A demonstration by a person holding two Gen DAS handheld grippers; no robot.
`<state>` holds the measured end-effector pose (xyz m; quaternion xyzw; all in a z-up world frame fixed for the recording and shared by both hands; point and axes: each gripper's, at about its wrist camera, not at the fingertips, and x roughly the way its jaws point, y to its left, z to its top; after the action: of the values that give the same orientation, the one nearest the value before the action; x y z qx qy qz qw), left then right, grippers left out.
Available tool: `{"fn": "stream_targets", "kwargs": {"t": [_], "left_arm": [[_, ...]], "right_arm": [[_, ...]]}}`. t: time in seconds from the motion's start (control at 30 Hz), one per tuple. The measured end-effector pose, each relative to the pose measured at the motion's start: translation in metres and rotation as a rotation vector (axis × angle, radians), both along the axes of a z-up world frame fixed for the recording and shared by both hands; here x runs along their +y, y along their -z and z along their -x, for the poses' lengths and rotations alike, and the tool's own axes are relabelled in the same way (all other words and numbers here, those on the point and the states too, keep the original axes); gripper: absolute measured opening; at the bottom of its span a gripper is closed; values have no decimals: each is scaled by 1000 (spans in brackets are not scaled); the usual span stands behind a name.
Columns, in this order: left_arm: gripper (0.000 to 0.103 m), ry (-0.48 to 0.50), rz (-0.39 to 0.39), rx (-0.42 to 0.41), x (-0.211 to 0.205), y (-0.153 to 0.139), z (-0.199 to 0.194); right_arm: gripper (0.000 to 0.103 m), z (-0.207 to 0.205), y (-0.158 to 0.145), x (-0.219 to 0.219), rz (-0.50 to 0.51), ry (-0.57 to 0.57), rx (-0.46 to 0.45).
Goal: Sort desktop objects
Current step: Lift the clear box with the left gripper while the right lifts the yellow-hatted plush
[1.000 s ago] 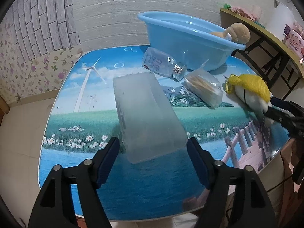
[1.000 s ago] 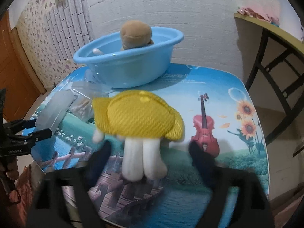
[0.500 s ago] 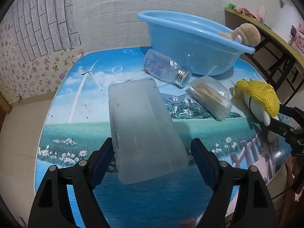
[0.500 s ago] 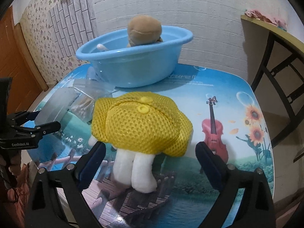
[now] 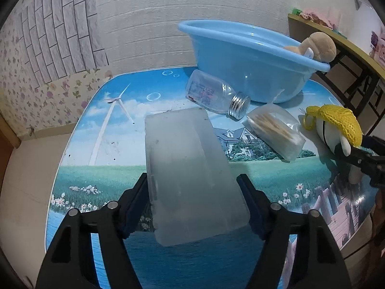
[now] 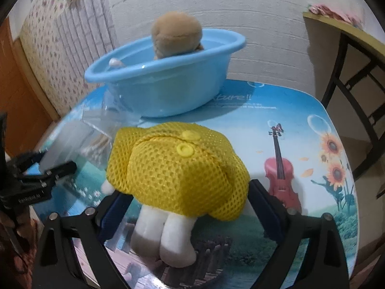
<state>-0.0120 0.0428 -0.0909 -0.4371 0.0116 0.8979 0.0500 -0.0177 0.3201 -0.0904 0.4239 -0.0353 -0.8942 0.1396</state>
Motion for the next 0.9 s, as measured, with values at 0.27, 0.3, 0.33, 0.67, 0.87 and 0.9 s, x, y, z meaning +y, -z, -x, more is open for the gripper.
{"fn": "stream_targets", "kwargs": {"t": [0.27, 0.3, 0.33, 0.67, 0.87, 0.9], "left_arm": [[66, -27, -42, -2, -8, -3, -3], [66, -29, -47, 2, -8, -4, -3], [66, -29, -47, 8, -8, -6, -4], [63, -6, -50, 63, -4, -25, -13], [61, -10, -64, 124, -5, -39, -21], [61, -10, -65, 133, -5, -41, -22]], "right_arm": [[81, -5, -6, 8, 76, 9, 10], [81, -6, -7, 7, 78, 6, 17], [81, -7, -10, 6, 78, 3, 26], [81, -18, -30, 7, 103, -6, 89], [81, -24, -40, 4, 115, -19, 121], [81, -25, -42, 3, 117, -20, 126]]}}
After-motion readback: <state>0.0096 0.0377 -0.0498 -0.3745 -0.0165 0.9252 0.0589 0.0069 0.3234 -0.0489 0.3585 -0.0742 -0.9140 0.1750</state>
